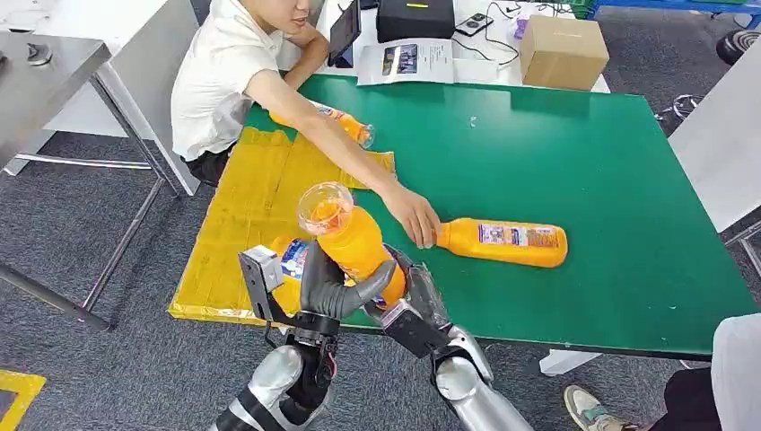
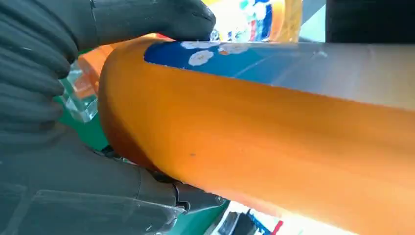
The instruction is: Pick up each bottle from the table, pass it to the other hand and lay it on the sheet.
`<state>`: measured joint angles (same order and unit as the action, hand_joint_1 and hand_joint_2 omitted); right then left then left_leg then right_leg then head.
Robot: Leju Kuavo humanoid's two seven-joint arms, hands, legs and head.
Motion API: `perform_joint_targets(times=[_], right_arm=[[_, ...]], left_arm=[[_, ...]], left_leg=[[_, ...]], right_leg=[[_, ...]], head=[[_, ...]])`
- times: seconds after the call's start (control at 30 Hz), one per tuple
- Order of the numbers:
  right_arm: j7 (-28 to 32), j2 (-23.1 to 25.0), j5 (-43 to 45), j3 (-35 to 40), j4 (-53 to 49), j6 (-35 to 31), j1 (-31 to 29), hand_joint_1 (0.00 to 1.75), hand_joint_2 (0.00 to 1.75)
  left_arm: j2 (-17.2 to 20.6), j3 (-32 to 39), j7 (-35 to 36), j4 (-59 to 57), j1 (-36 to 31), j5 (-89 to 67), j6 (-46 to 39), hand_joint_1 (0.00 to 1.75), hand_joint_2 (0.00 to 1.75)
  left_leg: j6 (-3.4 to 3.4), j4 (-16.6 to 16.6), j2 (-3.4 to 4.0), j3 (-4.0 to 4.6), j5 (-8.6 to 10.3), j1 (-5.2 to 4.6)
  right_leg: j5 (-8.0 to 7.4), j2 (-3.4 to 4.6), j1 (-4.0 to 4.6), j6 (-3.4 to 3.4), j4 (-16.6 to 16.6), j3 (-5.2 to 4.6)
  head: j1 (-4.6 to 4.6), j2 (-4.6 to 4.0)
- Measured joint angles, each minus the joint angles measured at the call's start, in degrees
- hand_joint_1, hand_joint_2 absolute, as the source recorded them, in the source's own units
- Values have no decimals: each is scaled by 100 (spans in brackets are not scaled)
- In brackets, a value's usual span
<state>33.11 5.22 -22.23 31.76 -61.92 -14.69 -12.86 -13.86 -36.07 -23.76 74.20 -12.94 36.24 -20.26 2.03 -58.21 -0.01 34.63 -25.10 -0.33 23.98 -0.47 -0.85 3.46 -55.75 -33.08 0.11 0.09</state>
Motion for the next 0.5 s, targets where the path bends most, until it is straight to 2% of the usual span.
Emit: perform_joint_targets(times=[0.03, 0.17, 0.2, 0.33, 0.5], right_arm=[[88, 0, 197, 13, 15, 224, -5, 0, 175], [120, -2, 313, 48, 24, 324, 48, 0, 175], [125, -2, 344, 50, 24, 344, 62, 0, 0], [177, -2, 376, 66, -9, 367, 185, 0, 0], [358, -118, 18, 13, -229, -252, 613, 0, 0]], left_arm=[[2, 66, 66, 101, 57, 61, 131, 175, 175], [35, 155, 144, 133, 80, 177, 312, 175, 175], [44, 171, 144, 142, 97, 190, 346, 175, 175], [127, 228, 59, 335, 307, 100, 433, 175, 175], [288, 297, -221, 865, 690, -1233, 64, 175, 175]], left_leg=[[0, 0, 0, 1, 0, 0], [0, 0, 0, 1, 0, 0], [0, 0, 0, 1, 0, 0], [0, 0, 2, 1, 0, 0], [-1, 0, -5, 8, -2, 0]], right_leg=[[0, 0, 0, 0, 0, -1], [0, 0, 0, 0, 0, -1], [0, 0, 0, 0, 0, -1], [1, 1, 0, 0, 0, -3], [4, -3, 0, -2, 1, -6]], head=[[0, 0], [0, 0], [0, 0], [-2, 0], [2, 0]])
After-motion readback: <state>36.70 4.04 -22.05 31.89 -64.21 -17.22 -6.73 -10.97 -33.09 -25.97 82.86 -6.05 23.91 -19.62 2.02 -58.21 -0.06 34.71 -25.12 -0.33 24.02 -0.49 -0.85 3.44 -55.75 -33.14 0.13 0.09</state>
